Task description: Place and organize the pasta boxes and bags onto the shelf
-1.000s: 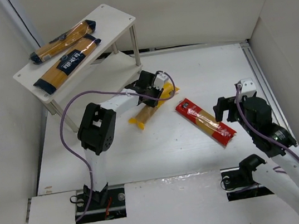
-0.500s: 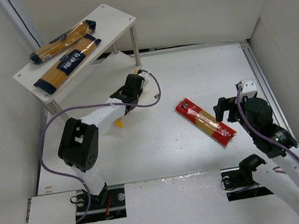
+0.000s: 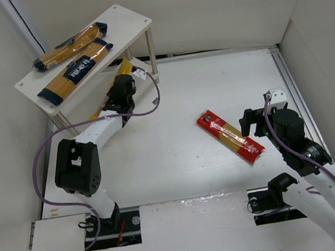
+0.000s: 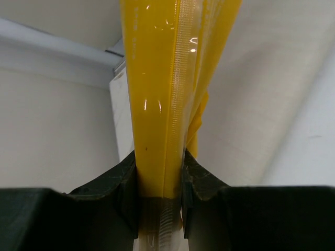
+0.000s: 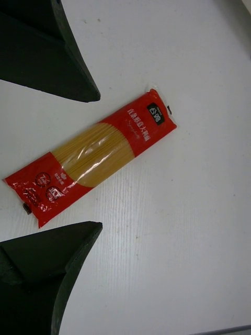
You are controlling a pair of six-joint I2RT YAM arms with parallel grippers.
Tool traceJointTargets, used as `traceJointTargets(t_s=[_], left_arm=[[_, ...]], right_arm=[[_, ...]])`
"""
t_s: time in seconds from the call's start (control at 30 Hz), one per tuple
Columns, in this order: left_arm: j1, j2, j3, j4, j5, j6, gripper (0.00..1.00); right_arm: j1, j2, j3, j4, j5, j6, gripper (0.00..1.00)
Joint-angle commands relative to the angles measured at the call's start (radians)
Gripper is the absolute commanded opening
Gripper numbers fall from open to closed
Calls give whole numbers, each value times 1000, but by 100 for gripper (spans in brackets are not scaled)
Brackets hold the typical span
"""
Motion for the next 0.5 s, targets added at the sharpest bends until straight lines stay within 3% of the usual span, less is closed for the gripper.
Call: traceJointTargets(t_s=[0.0, 0.47], left_arm=[[74, 16, 58, 282, -77, 130, 0], [160, 157, -5, 560, -11, 294, 3]], right_arm=[[-4, -2, 2, 24, 23, -7, 100], [-4, 54, 2, 35, 61, 2, 100]])
